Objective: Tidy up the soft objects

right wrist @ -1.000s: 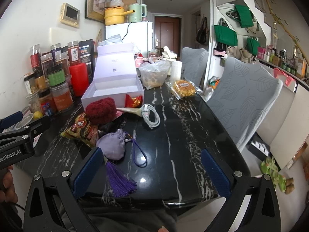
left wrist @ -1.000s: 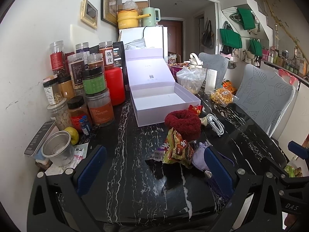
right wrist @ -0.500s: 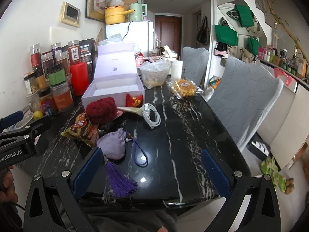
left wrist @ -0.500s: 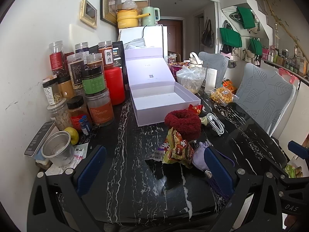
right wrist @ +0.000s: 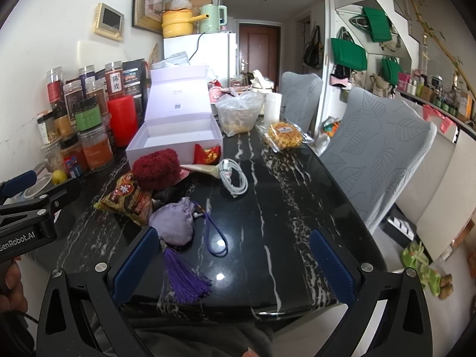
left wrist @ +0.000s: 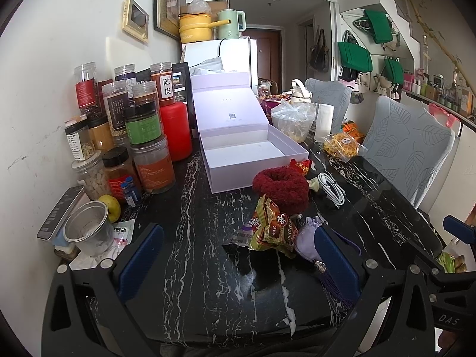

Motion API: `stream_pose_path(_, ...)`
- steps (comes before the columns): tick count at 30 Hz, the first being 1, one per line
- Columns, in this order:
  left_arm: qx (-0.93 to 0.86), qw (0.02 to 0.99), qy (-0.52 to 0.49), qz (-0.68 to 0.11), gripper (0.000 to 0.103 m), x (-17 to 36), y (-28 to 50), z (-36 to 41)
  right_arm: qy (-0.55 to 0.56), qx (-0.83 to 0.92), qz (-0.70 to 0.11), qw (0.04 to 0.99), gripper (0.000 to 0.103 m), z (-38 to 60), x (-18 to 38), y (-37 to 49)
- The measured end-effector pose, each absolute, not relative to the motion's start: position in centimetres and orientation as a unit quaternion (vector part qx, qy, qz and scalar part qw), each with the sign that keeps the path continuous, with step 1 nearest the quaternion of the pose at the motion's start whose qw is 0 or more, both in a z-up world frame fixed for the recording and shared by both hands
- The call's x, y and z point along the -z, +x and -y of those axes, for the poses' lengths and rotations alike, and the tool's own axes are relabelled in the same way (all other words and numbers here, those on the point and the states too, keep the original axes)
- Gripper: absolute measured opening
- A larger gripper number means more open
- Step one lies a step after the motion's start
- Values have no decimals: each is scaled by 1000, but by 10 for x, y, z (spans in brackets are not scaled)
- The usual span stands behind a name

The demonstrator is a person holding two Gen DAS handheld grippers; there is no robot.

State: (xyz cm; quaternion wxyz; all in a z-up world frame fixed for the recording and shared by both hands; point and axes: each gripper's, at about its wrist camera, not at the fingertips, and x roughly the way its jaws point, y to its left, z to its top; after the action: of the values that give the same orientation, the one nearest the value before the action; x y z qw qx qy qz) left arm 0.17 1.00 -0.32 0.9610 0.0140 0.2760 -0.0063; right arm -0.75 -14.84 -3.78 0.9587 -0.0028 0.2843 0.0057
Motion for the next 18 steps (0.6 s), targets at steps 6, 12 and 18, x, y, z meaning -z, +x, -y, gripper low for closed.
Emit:
stream_pose_path(6,6,961,14,-276,103,3,2,-10,-3,-6,-285,959,103,148,38,-7)
stream_pose_path(12,8,960,13,-278,103,5,1,-9,-2,-6,-285,958,103,148,38,-7)
stream_pose_path(18,10,960,12,-281,103,8,1,-9,1,-9,-288,958,103,148,44,-5)
